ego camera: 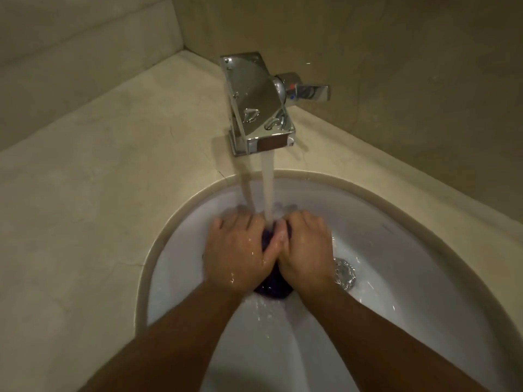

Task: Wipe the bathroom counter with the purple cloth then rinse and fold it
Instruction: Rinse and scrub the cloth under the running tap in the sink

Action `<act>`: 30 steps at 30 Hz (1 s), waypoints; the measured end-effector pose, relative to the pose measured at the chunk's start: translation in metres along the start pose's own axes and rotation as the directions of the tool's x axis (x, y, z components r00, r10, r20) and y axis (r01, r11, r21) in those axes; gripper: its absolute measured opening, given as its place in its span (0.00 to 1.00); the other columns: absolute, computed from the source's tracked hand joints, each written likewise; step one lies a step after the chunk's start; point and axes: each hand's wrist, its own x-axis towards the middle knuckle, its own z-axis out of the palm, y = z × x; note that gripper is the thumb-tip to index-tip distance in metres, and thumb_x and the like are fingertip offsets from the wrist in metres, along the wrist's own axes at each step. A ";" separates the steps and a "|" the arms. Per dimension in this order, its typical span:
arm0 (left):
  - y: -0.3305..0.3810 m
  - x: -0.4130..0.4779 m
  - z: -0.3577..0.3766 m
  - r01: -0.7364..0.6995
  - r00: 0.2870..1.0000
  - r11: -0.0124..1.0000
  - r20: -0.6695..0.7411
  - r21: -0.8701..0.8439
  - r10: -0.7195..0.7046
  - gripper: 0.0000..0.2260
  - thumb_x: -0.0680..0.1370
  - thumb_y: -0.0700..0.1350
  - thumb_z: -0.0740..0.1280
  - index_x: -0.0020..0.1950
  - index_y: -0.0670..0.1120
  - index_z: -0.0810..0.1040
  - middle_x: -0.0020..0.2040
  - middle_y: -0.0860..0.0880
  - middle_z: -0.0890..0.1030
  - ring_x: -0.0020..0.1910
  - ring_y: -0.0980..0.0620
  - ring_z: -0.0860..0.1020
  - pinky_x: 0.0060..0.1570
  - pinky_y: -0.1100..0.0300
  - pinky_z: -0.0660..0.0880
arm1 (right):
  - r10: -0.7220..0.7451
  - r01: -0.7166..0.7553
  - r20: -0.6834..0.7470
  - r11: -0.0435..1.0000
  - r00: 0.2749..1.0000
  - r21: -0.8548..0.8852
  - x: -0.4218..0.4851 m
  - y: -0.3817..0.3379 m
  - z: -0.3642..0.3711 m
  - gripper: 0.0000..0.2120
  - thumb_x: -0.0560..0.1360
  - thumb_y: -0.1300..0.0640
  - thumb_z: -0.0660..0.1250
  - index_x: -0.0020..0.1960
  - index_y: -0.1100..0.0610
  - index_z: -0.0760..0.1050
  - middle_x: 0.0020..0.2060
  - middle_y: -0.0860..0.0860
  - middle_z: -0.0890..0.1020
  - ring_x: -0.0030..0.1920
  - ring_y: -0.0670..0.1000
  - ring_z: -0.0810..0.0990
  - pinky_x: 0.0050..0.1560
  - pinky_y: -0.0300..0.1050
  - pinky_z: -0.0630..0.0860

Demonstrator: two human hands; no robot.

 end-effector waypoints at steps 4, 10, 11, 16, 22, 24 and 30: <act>-0.007 0.012 -0.035 0.039 0.974 0.994 -0.217 -0.106 -0.062 0.18 0.80 0.56 0.56 0.43 0.44 0.74 0.42 0.44 0.76 0.41 0.43 0.72 0.44 0.49 0.67 | 0.130 -0.012 -0.260 0.912 0.957 0.409 0.013 -0.027 -0.029 0.11 0.78 0.52 0.57 0.46 0.56 0.74 0.44 0.50 0.75 0.46 0.51 0.73 0.50 0.44 0.70; -0.013 0.003 -0.033 0.044 0.998 0.999 -0.040 0.001 -0.044 0.16 0.80 0.55 0.56 0.39 0.48 0.76 0.35 0.50 0.75 0.37 0.46 0.75 0.44 0.52 0.65 | 0.216 -0.121 -0.222 0.918 0.951 0.378 -0.002 -0.013 -0.035 0.19 0.79 0.45 0.56 0.41 0.56 0.76 0.37 0.47 0.76 0.39 0.50 0.75 0.43 0.52 0.74; -0.015 0.002 -0.028 0.053 0.998 0.999 -0.026 -0.002 -0.053 0.15 0.79 0.54 0.57 0.40 0.48 0.75 0.36 0.50 0.75 0.37 0.46 0.75 0.44 0.52 0.66 | 0.243 -0.171 -0.187 0.927 0.952 0.334 -0.005 -0.006 -0.030 0.16 0.79 0.45 0.57 0.44 0.54 0.77 0.39 0.46 0.76 0.42 0.50 0.75 0.45 0.54 0.75; 0.001 0.002 -0.006 -0.018 1.000 0.999 0.001 -0.030 0.018 0.12 0.76 0.49 0.62 0.50 0.42 0.79 0.48 0.42 0.80 0.47 0.42 0.76 0.50 0.47 0.74 | 0.166 -0.177 -0.118 0.980 0.979 -0.089 -0.007 0.008 -0.002 0.15 0.76 0.46 0.62 0.60 0.50 0.75 0.56 0.50 0.76 0.57 0.53 0.73 0.57 0.53 0.72; 0.006 0.005 0.009 -0.261 0.962 0.963 0.103 0.064 0.253 0.12 0.78 0.44 0.56 0.48 0.45 0.80 0.39 0.46 0.81 0.39 0.45 0.77 0.47 0.47 0.75 | -0.002 -0.020 -0.149 0.989 0.989 -0.148 -0.012 0.017 0.022 0.16 0.77 0.50 0.57 0.54 0.51 0.81 0.53 0.49 0.82 0.49 0.55 0.78 0.48 0.51 0.72; 0.007 0.007 0.018 -0.172 0.981 0.976 0.112 0.131 0.157 0.12 0.80 0.45 0.57 0.45 0.47 0.80 0.38 0.46 0.80 0.38 0.44 0.76 0.46 0.47 0.75 | -0.013 -0.026 -0.169 0.974 0.986 -0.226 -0.006 0.020 0.027 0.14 0.76 0.49 0.58 0.49 0.52 0.81 0.48 0.51 0.82 0.44 0.57 0.77 0.43 0.50 0.71; 0.021 0.016 0.026 -0.073 0.987 0.992 0.153 0.099 0.057 0.09 0.76 0.46 0.62 0.40 0.46 0.79 0.39 0.44 0.81 0.41 0.43 0.78 0.45 0.47 0.77 | 0.006 -0.053 -0.120 0.920 0.993 -0.388 0.007 0.026 0.028 0.11 0.72 0.49 0.57 0.41 0.54 0.75 0.39 0.54 0.78 0.38 0.57 0.76 0.38 0.50 0.73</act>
